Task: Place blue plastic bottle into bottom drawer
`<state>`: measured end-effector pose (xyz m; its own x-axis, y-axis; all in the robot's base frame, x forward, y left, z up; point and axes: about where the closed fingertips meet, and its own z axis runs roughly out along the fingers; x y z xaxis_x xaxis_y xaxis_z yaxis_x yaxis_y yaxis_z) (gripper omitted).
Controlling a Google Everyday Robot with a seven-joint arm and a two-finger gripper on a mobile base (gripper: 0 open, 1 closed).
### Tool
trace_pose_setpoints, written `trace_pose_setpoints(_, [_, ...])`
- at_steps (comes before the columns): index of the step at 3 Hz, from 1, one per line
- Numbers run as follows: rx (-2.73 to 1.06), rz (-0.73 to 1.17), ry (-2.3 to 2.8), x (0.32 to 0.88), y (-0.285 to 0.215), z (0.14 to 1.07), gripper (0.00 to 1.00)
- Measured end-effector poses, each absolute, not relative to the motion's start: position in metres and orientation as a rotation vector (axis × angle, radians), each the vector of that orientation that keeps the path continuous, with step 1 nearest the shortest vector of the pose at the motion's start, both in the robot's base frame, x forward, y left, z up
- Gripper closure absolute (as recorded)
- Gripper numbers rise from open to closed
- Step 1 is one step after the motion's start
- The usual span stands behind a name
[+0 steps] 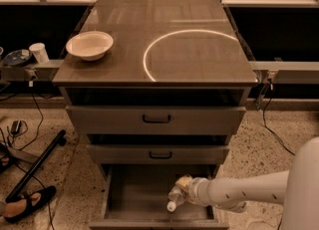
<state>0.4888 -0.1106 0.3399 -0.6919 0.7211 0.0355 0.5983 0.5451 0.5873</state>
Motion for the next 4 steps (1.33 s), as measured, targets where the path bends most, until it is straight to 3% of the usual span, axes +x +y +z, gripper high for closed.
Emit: trace_pose_setpoints(4, [1.207,0.841,2.629,0.46,-0.098,0.289,1.0])
